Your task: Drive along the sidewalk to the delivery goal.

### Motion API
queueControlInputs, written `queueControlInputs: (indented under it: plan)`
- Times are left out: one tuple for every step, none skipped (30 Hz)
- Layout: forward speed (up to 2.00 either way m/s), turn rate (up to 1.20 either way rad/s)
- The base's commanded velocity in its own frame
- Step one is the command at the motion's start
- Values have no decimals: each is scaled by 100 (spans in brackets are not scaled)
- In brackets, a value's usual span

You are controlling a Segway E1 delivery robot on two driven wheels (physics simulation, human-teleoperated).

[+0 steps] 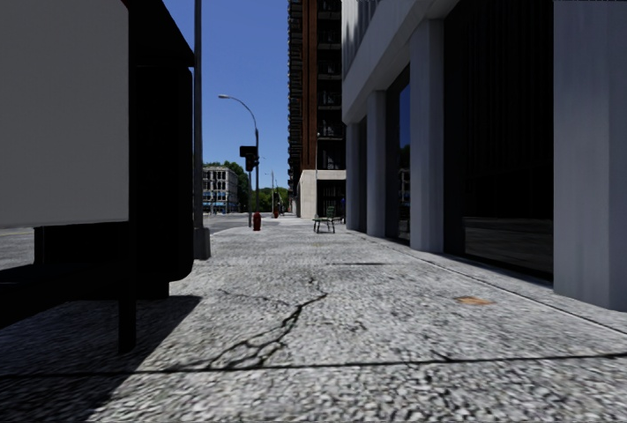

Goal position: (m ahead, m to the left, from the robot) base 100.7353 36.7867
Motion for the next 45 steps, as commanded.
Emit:
queueControlInputs:
  plan:
    - [200,0]
    - [200,0]
    - [200,0]
    - [200,0]
    - [200,0]
    - [200,0]
    - [200,0]
    - [200,0]
    - [200,0]
    - [200,0]
    - [200,0]
    - [200,0]
    - [200,0]
    - [200,0]
    - [200,0]
    - [200,0]
    - [200,0]
    - [200,0]
    - [200,0]
    - [200,0]
    - [200,0]
    - [200,0]
    - [200,0]
    - [200,0]
    - [200,0]
    - [200,0]
    - [200,0]
    - [200,0]
    - [200,0]
    - [200,0]
    - [200,0]
    - [200,0]
    - [200,0]
    - [200,0]
    - [200,0]
    - [200,0]
    - [200,0]
    - [200,0]
    - [200,0]
    - [200,0]
    - [200,0]
    - [200,0]
    - [200,0]
    - [200,0]
    - [200,0]
